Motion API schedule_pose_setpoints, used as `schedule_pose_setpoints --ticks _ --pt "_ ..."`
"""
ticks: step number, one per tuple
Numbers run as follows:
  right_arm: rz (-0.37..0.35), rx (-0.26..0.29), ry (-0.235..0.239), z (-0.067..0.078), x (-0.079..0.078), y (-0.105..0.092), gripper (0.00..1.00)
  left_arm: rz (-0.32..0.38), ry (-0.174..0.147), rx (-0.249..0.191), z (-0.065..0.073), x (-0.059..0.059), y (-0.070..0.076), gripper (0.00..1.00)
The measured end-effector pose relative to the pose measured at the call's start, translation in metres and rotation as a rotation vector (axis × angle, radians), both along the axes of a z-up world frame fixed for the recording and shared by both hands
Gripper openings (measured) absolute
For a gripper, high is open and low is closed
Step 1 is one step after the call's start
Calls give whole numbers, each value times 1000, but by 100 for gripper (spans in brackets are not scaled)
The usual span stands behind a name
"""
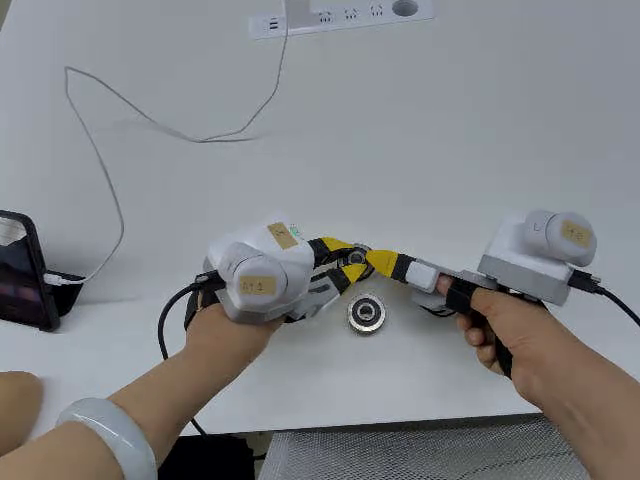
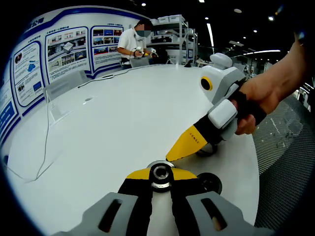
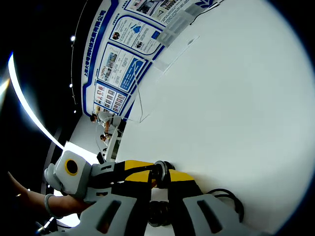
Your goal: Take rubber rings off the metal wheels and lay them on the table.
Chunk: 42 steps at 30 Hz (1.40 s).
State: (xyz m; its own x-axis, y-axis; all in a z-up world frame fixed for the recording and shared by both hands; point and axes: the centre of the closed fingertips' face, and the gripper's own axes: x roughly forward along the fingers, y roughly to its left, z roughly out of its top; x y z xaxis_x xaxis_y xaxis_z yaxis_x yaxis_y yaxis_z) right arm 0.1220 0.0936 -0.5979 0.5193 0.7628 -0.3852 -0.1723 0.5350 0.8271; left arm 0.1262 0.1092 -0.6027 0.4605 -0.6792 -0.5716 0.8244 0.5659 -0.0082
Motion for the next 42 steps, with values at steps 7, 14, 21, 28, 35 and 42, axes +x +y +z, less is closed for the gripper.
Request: schedule_pose_setpoints --ticks 7,14,21,28,35,42 --pt "15 -44 -3 -5 -1 -1 13 -1 0 -1 -1 0 0 14" --pt "26 -40 11 -9 -3 0 19 0 1 -3 -1 0 0 14" --pt "14 27 47 -6 -1 4 22 0 1 -2 -1 -1 -1 14" --pt "1 18 39 -2 -4 2 19 0 2 -1 -1 -1 -1 14" --pt "9 5 23 -3 -4 1 17 0 2 -2 -2 -1 0 14" --pt "12 -6 7 -2 -4 2 17 -1 1 -3 -2 -1 0 14"
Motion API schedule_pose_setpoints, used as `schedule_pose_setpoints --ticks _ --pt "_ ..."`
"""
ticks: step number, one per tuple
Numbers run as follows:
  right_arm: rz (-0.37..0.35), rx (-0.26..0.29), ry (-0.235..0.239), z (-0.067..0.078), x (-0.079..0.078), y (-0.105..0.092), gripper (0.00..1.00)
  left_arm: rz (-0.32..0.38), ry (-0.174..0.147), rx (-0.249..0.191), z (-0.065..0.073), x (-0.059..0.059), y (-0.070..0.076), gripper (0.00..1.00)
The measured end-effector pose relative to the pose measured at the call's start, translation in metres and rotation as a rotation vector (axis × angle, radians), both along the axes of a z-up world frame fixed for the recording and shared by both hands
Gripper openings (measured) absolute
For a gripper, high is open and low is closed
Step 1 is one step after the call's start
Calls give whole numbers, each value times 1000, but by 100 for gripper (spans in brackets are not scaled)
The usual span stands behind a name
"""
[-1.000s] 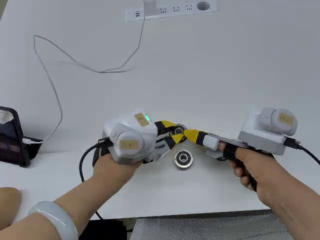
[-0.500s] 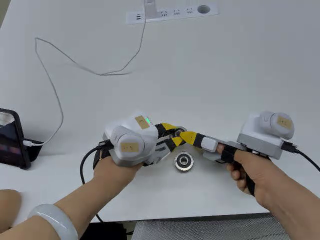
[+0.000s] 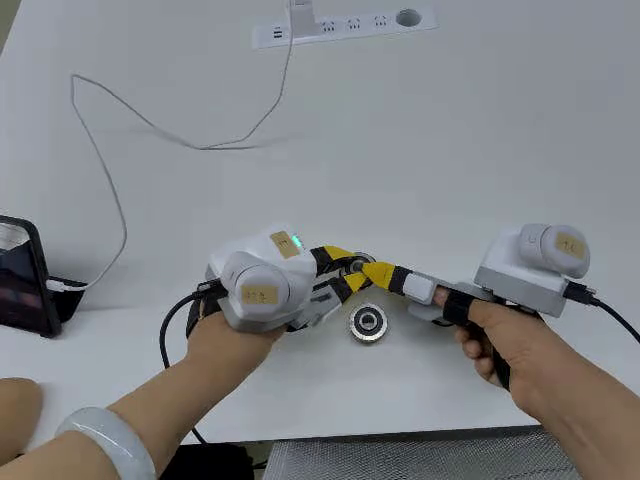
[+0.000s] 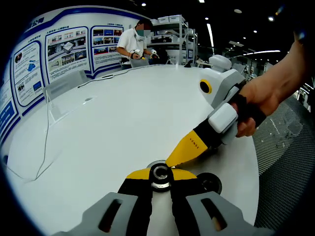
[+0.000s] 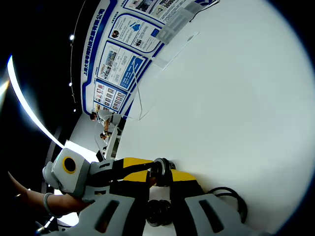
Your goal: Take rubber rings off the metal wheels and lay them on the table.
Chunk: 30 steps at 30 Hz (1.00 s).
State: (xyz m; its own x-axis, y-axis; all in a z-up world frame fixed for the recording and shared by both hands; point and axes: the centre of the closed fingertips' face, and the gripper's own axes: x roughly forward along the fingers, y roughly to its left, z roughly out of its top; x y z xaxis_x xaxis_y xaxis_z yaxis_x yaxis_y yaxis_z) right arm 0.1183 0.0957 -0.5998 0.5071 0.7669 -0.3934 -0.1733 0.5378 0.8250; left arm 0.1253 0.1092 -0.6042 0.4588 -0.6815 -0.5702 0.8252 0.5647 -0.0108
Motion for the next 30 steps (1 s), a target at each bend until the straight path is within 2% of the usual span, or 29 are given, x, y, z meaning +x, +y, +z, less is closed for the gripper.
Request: schedule_pose_setpoints --ticks 4,17,25,30 --pt "12 -21 -22 0 1 -3 13 0 0 -2 1 0 -1 14" --pt "39 -81 -47 -10 5 -7 6 2 2 -5 1 0 -1 14" --pt "49 -99 -61 -11 6 -7 5 2 2 -8 1 0 -1 14" --pt "59 -130 -89 -9 7 -8 3 3 2 -9 2 0 -1 14"
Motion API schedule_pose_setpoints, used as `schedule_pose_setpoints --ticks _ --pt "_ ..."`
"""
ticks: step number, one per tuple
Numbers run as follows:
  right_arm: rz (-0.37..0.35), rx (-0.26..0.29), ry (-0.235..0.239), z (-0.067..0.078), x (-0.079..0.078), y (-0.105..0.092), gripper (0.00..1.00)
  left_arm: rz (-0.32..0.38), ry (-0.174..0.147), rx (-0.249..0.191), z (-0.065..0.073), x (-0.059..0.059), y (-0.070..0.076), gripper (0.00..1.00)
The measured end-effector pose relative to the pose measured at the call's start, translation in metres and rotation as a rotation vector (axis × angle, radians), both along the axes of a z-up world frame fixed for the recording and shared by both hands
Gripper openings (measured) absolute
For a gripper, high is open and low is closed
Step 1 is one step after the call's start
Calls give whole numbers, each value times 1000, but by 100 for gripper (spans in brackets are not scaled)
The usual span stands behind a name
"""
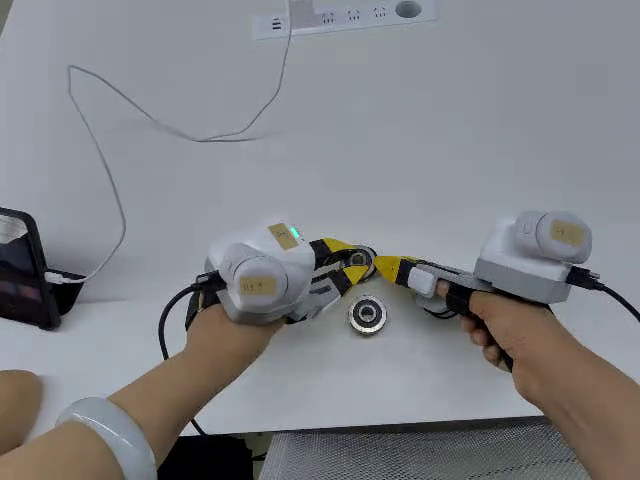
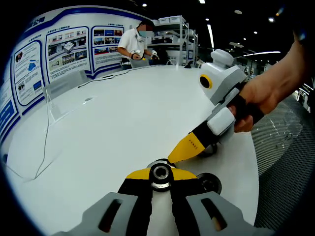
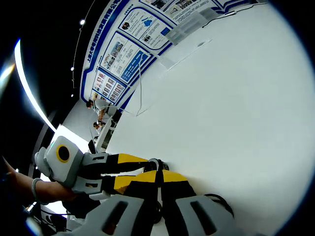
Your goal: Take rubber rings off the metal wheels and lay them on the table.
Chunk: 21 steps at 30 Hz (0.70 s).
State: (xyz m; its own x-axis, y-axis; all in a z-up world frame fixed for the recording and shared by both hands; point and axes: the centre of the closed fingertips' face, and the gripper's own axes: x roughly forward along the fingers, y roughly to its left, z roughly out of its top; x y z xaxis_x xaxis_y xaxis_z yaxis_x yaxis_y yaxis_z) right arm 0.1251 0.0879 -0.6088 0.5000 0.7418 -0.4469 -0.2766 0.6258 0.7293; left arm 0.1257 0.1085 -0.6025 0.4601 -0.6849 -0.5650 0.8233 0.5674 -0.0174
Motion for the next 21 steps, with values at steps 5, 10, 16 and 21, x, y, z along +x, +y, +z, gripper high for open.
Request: schedule_pose_setpoints --ticks 5,10,16,21 --pt "2 -7 -6 1 -1 -1 2 0 0 0 0 0 0 14" --pt "1 -16 -11 0 0 -1 2 2 1 -2 0 0 0 14" --pt "12 -25 -13 0 1 -1 3 1 1 -3 0 0 0 14" --pt "28 -31 -26 4 -2 0 5 0 1 -3 -1 0 0 14"
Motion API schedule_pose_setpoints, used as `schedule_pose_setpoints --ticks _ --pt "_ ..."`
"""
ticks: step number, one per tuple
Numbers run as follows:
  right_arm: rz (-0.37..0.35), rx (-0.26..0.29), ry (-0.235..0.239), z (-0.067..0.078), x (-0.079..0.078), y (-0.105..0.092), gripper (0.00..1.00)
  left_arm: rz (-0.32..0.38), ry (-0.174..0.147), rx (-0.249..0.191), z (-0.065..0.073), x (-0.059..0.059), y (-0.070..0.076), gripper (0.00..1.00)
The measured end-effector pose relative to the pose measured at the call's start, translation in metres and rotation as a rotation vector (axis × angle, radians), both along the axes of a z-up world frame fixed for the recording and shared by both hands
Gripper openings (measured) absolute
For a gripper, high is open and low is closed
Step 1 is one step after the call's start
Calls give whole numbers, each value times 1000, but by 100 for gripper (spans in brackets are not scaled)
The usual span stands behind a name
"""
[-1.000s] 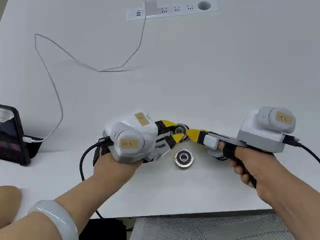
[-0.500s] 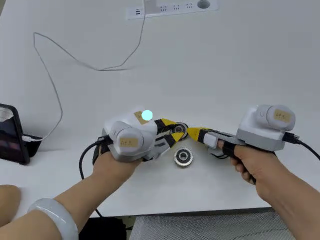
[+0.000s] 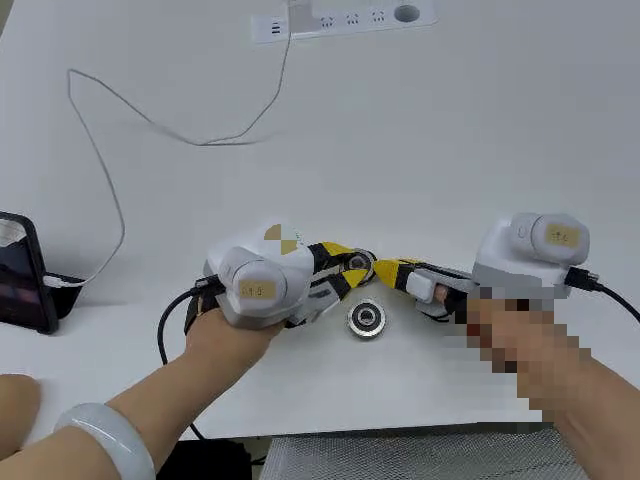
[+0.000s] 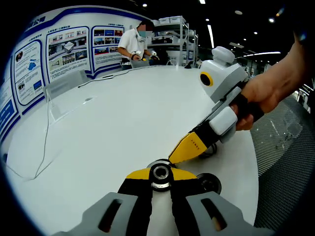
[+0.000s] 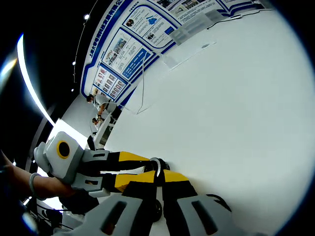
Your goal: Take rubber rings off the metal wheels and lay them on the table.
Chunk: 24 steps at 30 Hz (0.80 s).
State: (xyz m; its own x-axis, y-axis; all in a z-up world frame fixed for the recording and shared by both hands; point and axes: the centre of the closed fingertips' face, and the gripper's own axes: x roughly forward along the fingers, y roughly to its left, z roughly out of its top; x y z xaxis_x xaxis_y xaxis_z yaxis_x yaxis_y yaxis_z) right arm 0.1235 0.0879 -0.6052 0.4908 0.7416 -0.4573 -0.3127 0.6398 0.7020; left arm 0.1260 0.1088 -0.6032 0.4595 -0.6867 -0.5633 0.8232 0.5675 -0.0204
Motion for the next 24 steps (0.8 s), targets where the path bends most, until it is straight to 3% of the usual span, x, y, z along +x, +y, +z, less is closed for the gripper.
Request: schedule_pose_setpoints --ticks 4,10,14,24 --pt "21 24 -1 4 -3 5 5 0 0 0 0 0 0 14" --pt "8 16 4 2 -4 4 6 1 1 3 0 0 -1 14" --pt "-14 12 24 1 -2 1 20 0 1 3 0 -1 -1 14" --pt "-21 58 51 1 -1 10 22 -2 2 4 0 -1 -1 14"
